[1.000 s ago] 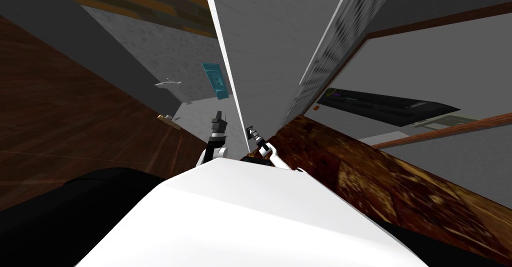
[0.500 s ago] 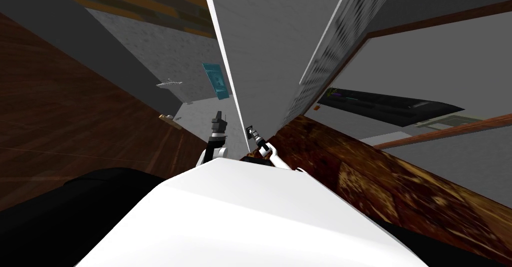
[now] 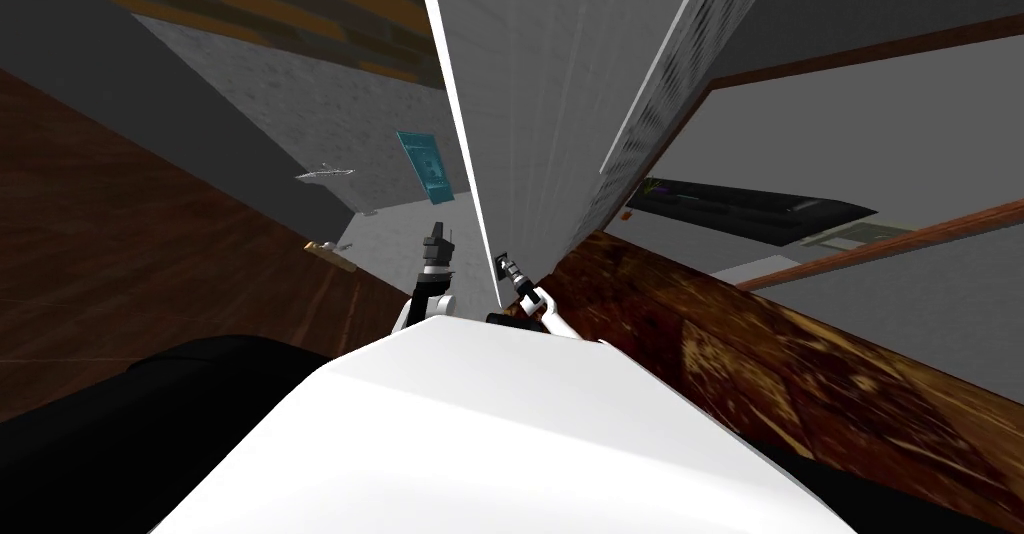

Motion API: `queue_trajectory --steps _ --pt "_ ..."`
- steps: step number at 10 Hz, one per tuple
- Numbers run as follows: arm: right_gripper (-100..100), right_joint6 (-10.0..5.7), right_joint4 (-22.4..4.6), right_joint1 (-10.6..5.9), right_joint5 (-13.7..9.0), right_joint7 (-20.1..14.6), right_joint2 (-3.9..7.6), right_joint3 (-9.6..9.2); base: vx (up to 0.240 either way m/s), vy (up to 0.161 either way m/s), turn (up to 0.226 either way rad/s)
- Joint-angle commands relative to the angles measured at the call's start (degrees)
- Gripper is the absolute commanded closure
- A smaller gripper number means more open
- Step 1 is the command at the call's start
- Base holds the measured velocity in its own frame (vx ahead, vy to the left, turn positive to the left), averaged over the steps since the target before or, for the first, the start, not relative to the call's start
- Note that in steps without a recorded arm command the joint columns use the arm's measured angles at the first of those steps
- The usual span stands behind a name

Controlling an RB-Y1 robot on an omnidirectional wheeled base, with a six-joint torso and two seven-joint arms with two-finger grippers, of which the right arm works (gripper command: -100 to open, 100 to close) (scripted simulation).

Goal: Push the door open

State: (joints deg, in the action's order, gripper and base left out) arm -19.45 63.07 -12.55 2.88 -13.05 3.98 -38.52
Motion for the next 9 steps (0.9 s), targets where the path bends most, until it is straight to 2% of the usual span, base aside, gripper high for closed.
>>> queue_trajectory --steps 1,4,9 --pt "100 -0.08 0.57 0.29 0.94 -0.06 0.15 1.15 0.119 0.199 -0.125" --pt "100 0.31 1.56 1.74 3.0 -0.45 0.25 2.72 0.132 0.217 -0.157" --pt "100 0.81 2.85 3.61 5.66 -0.95 -0.21 4.75 0.124 0.161 -0.137"
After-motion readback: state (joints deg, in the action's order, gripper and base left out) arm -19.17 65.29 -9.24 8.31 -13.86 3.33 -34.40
